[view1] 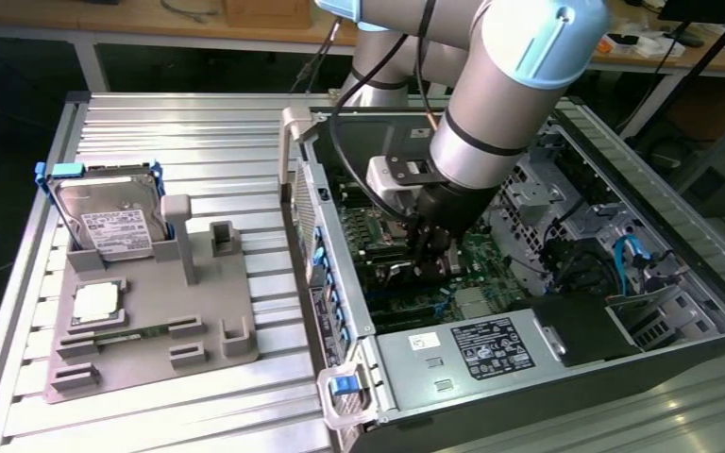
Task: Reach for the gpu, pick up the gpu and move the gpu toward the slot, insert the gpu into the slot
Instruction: 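Insert the gpu into the slot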
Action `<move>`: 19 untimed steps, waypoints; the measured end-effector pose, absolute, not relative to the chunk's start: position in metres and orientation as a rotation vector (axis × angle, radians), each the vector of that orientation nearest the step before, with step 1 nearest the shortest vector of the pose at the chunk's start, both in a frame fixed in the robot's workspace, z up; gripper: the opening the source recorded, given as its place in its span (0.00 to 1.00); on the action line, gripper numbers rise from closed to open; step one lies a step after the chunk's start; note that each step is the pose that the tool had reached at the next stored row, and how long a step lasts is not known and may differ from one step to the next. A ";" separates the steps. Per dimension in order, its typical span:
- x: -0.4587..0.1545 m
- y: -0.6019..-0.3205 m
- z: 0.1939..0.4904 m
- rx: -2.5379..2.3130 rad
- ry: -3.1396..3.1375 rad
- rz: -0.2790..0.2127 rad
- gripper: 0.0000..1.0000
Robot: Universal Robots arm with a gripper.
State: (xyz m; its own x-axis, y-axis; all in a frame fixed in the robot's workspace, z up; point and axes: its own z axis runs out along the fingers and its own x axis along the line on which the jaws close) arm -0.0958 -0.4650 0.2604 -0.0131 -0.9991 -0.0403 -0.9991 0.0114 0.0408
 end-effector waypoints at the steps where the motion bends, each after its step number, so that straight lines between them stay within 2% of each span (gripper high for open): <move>1: -0.096 -0.465 0.260 2.207 -2.234 -0.090 0.27; 19: -0.096 -0.465 0.256 2.207 -2.234 -0.090 0.27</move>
State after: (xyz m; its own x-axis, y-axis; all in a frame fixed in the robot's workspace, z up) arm -0.0961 -0.4650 0.2563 -0.0131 -0.9991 -0.0406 -0.9991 0.0115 0.0406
